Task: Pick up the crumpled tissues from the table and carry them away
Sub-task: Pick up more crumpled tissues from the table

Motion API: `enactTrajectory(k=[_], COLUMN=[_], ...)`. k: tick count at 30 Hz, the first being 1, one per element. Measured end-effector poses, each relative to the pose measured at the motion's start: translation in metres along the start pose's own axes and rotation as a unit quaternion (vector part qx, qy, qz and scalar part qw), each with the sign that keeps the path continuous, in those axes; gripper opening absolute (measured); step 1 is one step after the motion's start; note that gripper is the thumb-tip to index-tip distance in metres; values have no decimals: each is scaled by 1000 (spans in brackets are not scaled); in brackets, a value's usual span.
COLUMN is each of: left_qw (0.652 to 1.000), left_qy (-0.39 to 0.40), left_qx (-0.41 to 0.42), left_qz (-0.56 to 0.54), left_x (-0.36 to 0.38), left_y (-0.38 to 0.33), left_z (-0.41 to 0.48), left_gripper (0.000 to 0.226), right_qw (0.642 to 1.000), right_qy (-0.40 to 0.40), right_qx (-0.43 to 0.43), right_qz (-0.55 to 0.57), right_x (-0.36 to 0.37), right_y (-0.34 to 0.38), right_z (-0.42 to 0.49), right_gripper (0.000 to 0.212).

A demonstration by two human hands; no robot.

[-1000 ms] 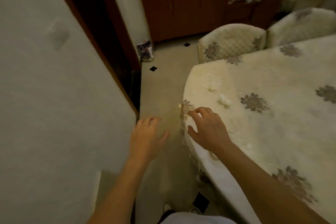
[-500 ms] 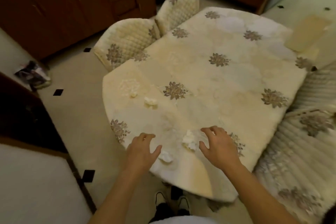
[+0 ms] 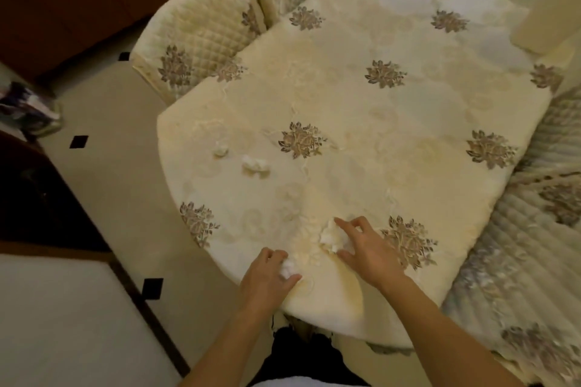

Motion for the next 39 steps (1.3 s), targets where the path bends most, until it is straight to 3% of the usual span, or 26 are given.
enactTrajectory(k=[5, 12, 20, 22, 25, 30, 39], left_qw=[999, 997, 993, 985, 962, 922, 896], left_qy=[-11, -31, -59, -86, -137, -202, -196], left_qx=[30, 66, 22, 2, -15, 3, 87], left_qz=[0, -16, -95, -149, -235, -329, -389], left_x=[7, 9, -11, -26, -53, -100, -151], left_y=[4, 2, 3, 2, -4, -28, -87], left_z=[5, 7, 12, 14, 16, 15, 11], left_gripper=[43, 26, 8, 3, 13, 14, 17], right_qw=[1000, 990, 973, 959, 935, 898, 853], right_qy=[11, -135, -121, -127, -165, -222, -290], right_qx=[-15, -6, 94, 124, 146, 119, 85], right_qz=[-24, 34, 172, 221, 279, 362, 426], right_x=[15, 17, 12, 6, -11, -53, -118], right_y=[2, 7, 9, 9, 15, 45, 73], right_z=[18, 1, 5, 3, 0, -4, -27], right_gripper=[59, 27, 8, 12, 18, 22, 22])
Point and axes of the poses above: each hand's wrist, its own z-axis towards the middle knuckle, its own x-axis out of the palm, y = z × x, the point moved 7 cm from there along z, towards the middle knuckle, and after that the axes turned 4 degrees about -y, right-handed, at the moved point
